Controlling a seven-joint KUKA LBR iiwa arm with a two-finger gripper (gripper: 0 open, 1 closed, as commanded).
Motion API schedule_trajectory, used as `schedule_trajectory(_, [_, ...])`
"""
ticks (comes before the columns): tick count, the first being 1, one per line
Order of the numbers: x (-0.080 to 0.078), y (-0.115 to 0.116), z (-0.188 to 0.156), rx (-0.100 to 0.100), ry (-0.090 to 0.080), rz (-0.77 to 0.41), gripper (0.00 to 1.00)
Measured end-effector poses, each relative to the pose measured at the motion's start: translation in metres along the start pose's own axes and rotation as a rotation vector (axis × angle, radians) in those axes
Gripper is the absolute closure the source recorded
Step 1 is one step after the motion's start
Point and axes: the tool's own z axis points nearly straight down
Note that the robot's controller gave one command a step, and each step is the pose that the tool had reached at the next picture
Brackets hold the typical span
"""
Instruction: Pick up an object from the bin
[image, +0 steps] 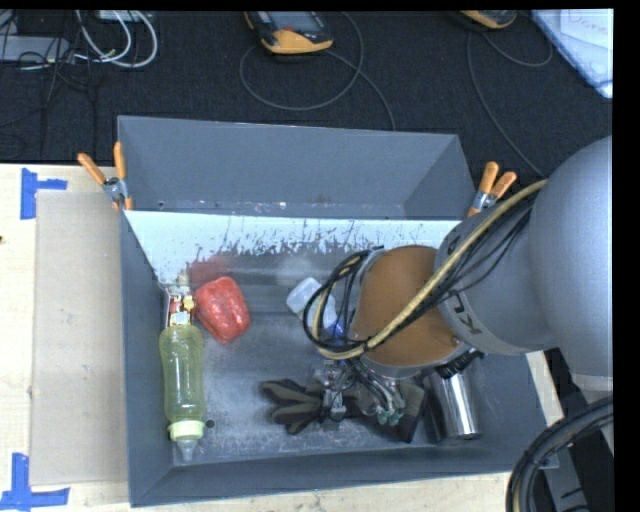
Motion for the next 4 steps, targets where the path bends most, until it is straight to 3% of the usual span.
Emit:
schedule_trajectory(2, [-0.002,0.002,-0.007,0.0,0.0,-0.007,1.0])
schedule_trajectory(3, [0.0,0.001,-0.018,0.0,0.008,-0.006,1.0])
schedule_trajectory(4, [0.0,0.001,-0.049,0.0,0.009,-0.006,1.0])
